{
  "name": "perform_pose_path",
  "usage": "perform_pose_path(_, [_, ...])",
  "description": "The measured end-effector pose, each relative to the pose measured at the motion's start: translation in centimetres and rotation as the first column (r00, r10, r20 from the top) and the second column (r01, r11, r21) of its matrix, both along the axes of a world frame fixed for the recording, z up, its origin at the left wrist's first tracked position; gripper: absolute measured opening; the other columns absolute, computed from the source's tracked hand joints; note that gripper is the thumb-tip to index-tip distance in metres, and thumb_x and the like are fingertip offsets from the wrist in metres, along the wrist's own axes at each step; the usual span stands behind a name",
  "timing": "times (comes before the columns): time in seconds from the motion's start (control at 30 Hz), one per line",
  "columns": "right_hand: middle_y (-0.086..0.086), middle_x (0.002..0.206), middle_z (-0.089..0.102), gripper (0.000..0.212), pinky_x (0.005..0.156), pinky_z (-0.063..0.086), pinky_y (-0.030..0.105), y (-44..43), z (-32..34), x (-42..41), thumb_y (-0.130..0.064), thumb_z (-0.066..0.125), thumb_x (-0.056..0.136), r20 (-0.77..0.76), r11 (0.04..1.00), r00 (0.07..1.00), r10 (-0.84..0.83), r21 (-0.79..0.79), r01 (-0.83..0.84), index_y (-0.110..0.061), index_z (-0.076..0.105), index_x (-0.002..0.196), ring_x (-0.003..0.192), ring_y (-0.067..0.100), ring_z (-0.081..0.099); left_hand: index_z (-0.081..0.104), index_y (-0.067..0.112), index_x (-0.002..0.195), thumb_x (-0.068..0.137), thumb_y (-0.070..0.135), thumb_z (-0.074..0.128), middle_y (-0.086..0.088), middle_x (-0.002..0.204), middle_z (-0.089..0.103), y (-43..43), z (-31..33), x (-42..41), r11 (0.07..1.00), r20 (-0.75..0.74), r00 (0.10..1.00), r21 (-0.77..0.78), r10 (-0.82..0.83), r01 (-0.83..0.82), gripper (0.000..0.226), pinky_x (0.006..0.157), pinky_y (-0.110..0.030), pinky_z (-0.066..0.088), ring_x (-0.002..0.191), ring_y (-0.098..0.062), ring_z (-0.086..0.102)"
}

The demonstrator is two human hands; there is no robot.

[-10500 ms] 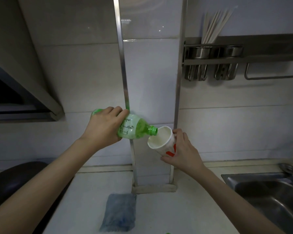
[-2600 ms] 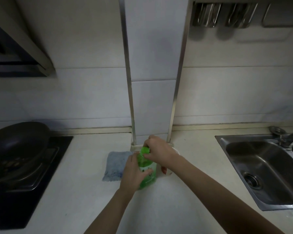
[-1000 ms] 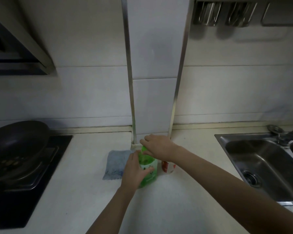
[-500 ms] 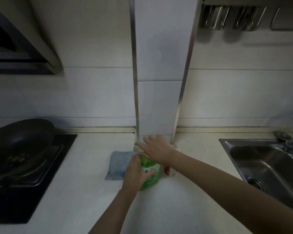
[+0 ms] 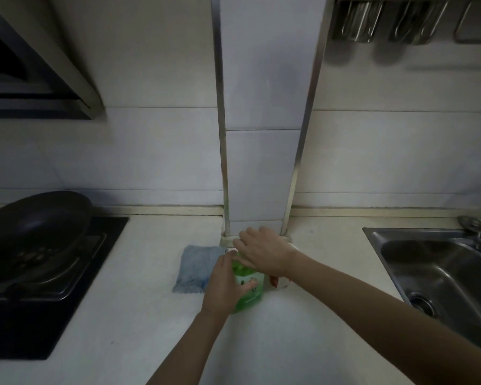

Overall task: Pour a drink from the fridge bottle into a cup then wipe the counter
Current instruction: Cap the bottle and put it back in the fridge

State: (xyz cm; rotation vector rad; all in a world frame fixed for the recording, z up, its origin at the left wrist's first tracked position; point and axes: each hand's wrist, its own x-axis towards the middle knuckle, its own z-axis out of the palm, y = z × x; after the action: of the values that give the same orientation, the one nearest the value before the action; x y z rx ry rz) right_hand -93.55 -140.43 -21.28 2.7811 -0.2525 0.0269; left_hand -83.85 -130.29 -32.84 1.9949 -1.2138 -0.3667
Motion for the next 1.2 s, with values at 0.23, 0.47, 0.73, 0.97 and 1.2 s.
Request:
perform_pose_path(0.23, [-0.003,0.052,0.040,0.042,0.045,0.026,0.025,-0.4,0.1,0.6,-0.042,0.025,0.102,-0.030,0.992,0.991,-0.129,0.011,0.129,-0.016,0.046,0.077,0.044,0.015,0.038,0.036,0.041,0.124,0.066,0.057,0.081,0.016,0.116,0.054,0.1,0.5,-0.7,0.999,-0.023,0.999,0.033,-0.029,0.030,0.075,0.079,-0.010,0.037,0.103,-0.001,0.051])
perform_pose_path(0.47, [-0.002,0.054,0.046,0.048,0.047,0.022,0.025,1.5,-1.2,1.3,-0.041,0.029,0.100,0.058,0.899,0.898,-0.436,0.081,0.431,-0.018,0.049,0.063,0.047,0.015,0.042,0.041,0.027,0.135,0.069,0.056,0.079,0.013,0.121,0.055,0.4,0.5,-0.9,0.999,-0.006,1.000,0.029,-0.017,0.017,0.081,0.084,-0.018,0.042,0.108,-0.003,0.053])
perform_pose_path(0.73, [0.004,0.084,0.063,0.037,0.062,0.044,0.033,0.9,-3.3,-2.8,-0.055,0.032,0.098,0.184,0.620,0.768,-0.613,0.714,0.324,-0.027,0.053,0.109,0.071,0.022,0.059,0.044,0.020,0.128,0.070,0.035,0.086,0.005,0.120,0.053,-0.2,2.4,-1.3,0.997,-0.062,0.997,0.066,-0.042,0.046,0.074,0.086,-0.027,0.048,0.108,-0.015,0.057])
perform_pose_path(0.97, [0.013,0.088,0.060,0.032,0.059,0.048,0.032,0.6,-6.2,-6.8,-0.034,0.033,0.102,-0.123,-0.009,0.604,-0.787,0.982,0.188,-0.011,0.054,0.094,0.074,0.024,0.058,0.046,0.028,0.129,0.053,0.037,0.093,0.009,0.119,0.062,0.8,1.7,-0.9,0.996,-0.272,0.960,0.073,0.064,-0.046,0.090,0.095,-0.039,0.052,0.109,-0.014,0.059])
perform_pose_path(1.2, [0.011,0.090,0.061,0.013,0.067,0.046,0.035,1.2,-7.3,-7.8,-0.020,0.042,0.095,-0.153,-0.021,0.641,-0.752,0.978,0.208,-0.013,0.050,0.088,0.077,0.022,0.055,0.045,0.024,0.125,0.054,0.026,0.095,0.002,0.117,0.062,0.6,2.2,-0.8,0.996,-0.338,0.939,0.083,0.063,-0.037,0.087,0.095,-0.040,0.051,0.108,-0.018,0.060])
